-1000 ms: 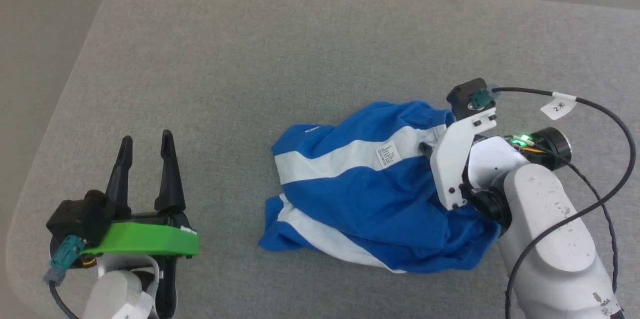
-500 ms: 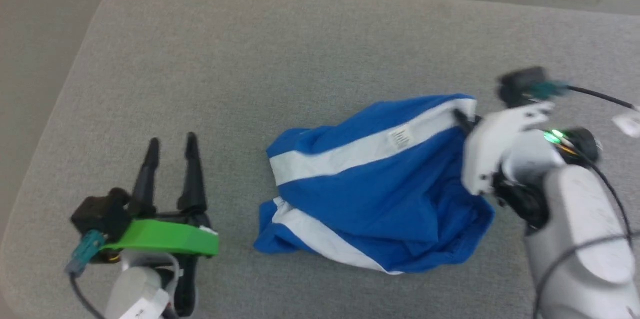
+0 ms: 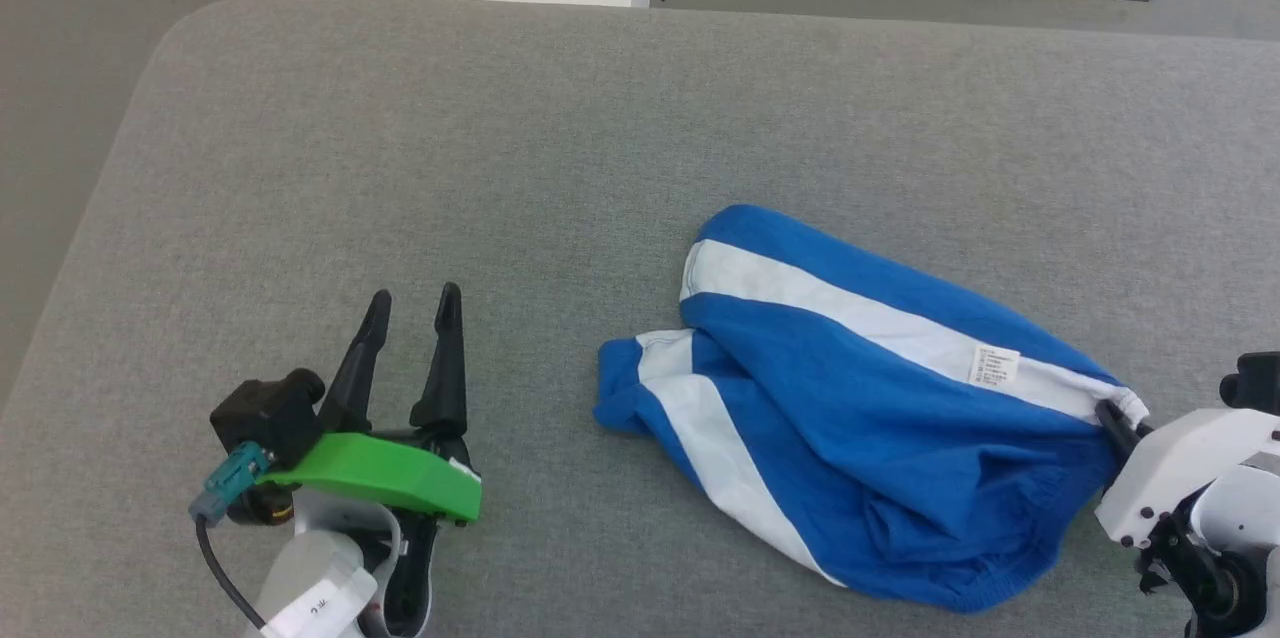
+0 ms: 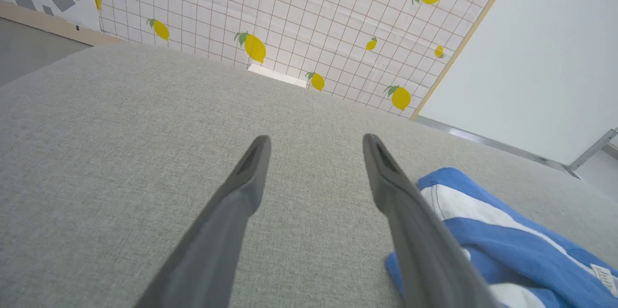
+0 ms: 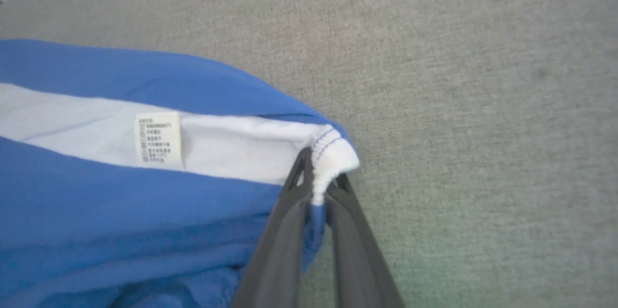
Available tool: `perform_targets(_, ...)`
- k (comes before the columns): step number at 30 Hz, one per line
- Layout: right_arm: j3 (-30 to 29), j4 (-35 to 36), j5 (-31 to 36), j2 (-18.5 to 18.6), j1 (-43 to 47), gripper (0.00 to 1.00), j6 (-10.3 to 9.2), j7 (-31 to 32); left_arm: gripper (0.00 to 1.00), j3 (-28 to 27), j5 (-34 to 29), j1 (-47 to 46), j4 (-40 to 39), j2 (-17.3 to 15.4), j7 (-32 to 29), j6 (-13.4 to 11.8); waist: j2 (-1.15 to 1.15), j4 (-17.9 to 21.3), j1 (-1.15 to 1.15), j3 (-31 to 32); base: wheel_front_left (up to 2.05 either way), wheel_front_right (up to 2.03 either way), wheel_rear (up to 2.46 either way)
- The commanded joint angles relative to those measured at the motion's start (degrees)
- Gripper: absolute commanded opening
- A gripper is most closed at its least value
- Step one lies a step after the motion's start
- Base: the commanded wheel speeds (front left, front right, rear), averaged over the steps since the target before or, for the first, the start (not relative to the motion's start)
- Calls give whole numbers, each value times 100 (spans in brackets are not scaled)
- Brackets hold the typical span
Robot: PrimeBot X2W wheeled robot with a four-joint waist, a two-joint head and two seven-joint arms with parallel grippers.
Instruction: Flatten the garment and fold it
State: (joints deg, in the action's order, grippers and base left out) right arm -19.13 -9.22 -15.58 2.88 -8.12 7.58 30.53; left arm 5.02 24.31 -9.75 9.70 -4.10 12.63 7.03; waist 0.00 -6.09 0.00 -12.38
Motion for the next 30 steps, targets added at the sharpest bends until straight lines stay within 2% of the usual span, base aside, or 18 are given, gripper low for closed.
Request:
perform_targets(1,12,-15,-87,-1,2,100,-9,-175,100,-6,77,30,29,-51,-7,4,0,26,0,27,0,0,0)
perform_targets(8,-104,222,-329,-1,210,100,-9,-1265,100,-53,123,108,-27,-138,-106,-66,0,120,0,202,0,0,0)
perform_targets(14,-179,574,-423,-1,586,100,-9,-1490,100,119,208,-294,-242,-189,-625,-58,0,425,0,237,0,0,0)
perform_targets(17,-152,711,-457,-1,651,100,-9,-1460,100,371,311,-698,-95,-179,-1423,-63,0,625,0,201,0,0,0)
perform_targets(22,-36,802,-548,-1,684,100,-9,-1426,100,1037,312,-1292,422,-225,-3704,-285,0,978,0,113,0,0,0)
perform_targets(25,4,802,-593,-1,714,100,-9,-1458,100,1281,290,-1488,581,-254,-4432,-303,0,1123,0,42,0,0,0)
perform_targets(30,70,766,-681,-1,749,100,-9,-1558,100,1681,162,-1436,971,-485,-5564,-321,0,1278,0,-56,0,0,0)
